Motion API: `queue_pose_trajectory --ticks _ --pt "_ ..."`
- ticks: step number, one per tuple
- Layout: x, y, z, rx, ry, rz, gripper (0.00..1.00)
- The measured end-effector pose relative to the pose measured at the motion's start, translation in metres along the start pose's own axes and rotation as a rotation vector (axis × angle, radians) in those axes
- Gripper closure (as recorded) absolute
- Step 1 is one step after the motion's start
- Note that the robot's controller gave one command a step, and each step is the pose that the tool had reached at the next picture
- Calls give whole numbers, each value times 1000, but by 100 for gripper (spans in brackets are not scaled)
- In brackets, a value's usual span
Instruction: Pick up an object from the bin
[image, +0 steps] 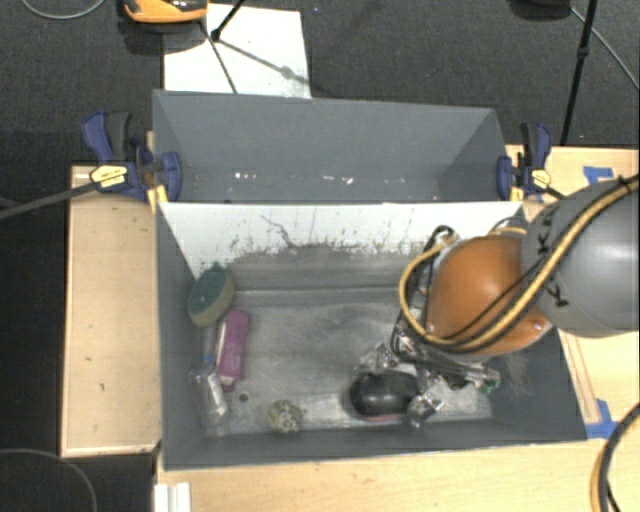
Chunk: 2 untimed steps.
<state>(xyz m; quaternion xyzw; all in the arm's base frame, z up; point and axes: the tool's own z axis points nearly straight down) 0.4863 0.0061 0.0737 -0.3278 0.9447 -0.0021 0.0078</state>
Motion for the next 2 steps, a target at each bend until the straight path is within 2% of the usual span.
queue_pose_trajectory --ticks 1,2 --pt "1 0 0 -1 3 1 100" --pt "-14 11 -157 -4 5 -80 100"
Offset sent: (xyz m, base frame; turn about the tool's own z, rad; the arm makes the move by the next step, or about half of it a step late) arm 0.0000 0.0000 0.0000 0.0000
